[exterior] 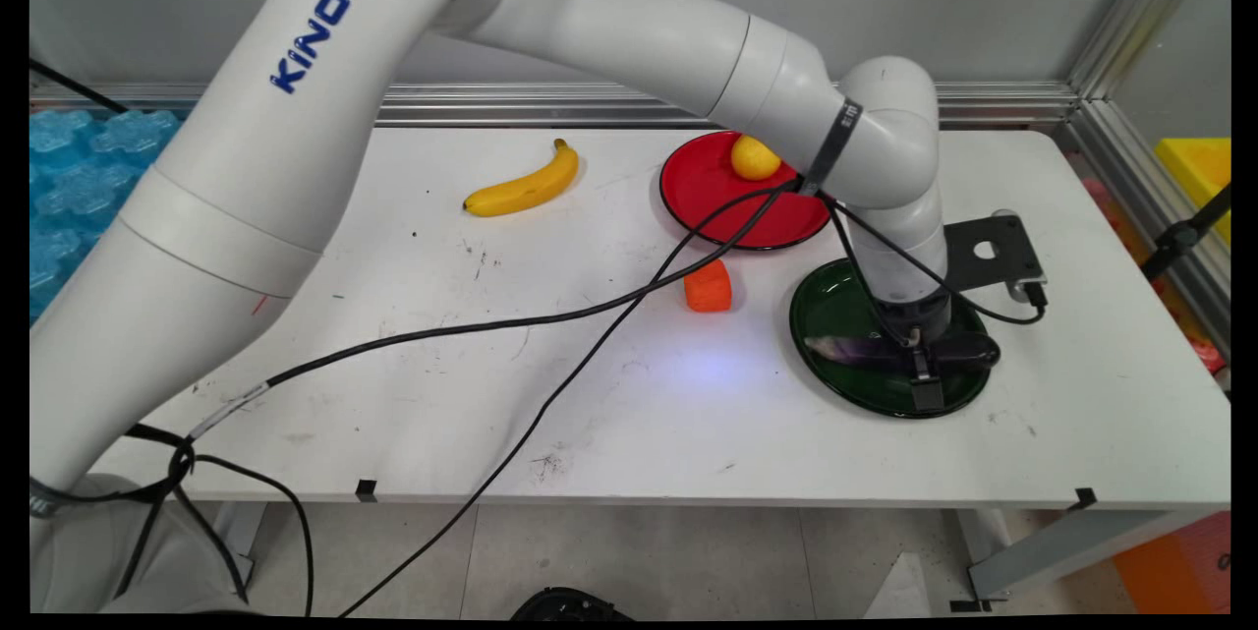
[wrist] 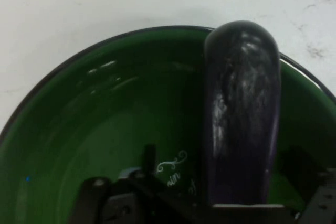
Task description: Pick up the eggplant from the green plate, then place the picked object on the table
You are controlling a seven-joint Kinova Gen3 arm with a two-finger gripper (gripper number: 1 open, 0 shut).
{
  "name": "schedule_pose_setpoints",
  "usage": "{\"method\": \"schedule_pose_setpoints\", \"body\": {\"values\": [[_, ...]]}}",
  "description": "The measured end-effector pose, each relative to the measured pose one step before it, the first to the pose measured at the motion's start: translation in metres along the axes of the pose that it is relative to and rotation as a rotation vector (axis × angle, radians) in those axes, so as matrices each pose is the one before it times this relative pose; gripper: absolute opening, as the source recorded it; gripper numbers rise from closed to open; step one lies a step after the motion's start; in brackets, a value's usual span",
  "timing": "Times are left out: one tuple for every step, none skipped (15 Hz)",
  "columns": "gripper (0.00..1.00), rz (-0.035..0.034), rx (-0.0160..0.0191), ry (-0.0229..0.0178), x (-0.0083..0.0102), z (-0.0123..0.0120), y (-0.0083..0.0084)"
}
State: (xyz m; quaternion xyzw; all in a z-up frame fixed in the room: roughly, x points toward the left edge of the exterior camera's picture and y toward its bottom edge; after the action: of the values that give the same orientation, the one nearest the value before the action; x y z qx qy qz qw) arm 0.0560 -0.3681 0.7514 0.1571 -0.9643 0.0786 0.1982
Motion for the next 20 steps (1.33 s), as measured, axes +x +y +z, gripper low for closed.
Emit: {"method": "schedule_pose_setpoints", "body": {"values": [[0.00, 0.00336, -0.00054, -0.00167, 0.00013, -0.00175, 0.00063], [0.00, 0.00214, -0.00057, -0.00099, 0.00003, -0.00110, 0.00042], [0.00, 0.00315, -0.00005, -0.00187, 0.00010, -0.00162, 0.00063], [0.00, 0.00205, 0.00022, -0.00113, 0.00010, -0.00109, 0.00036], [0.00, 0.00228, 0.00072, -0.00152, 0.00000, -0.00180, 0.00023], [0.00, 0.00152, 0.00046, -0.00108, 0.00010, -0.00116, 0.00021], [0.00, 0.00299, 0.00085, -0.00200, 0.00012, -0.00251, 0.00022], [0.00, 0.00284, 0.00098, -0.00149, 0.00009, -0.00228, 0.00005], [0.00, 0.00254, 0.00142, -0.00070, 0.00016, -0.00228, -0.00015], [0.00, 0.00314, 0.00140, 0.00008, 0.00048, -0.00261, -0.00017], [0.00, 0.00260, 0.00133, 0.00035, 0.00056, -0.00286, -0.00031], [0.00, 0.00276, 0.00082, 0.00113, 0.00084, -0.00303, -0.00009], [0.00, 0.00245, 0.00118, 0.00180, 0.00097, -0.00410, -0.00019], [0.00, 0.00183, 0.00146, 0.00145, 0.00066, -0.00350, -0.00002], [0.00, 0.00038, 0.00267, 0.00249, 0.00069, -0.00539, -0.00020], [0.00, -0.00177, 0.00296, 0.00200, 0.00001, -0.00440, -0.00026], [0.00, -0.00274, 0.00444, 0.00205, -0.00004, -0.00600, 0.00013], [0.00, -0.01292, 0.00969, 0.00474, -0.00133, -0.01311, 0.00014], [0.00, -0.00988, 0.00590, 0.00373, -0.00177, -0.01038, 0.00057], [0.00, -0.00941, 0.00473, 0.00282, -0.00291, -0.01087, 0.00068]]}}
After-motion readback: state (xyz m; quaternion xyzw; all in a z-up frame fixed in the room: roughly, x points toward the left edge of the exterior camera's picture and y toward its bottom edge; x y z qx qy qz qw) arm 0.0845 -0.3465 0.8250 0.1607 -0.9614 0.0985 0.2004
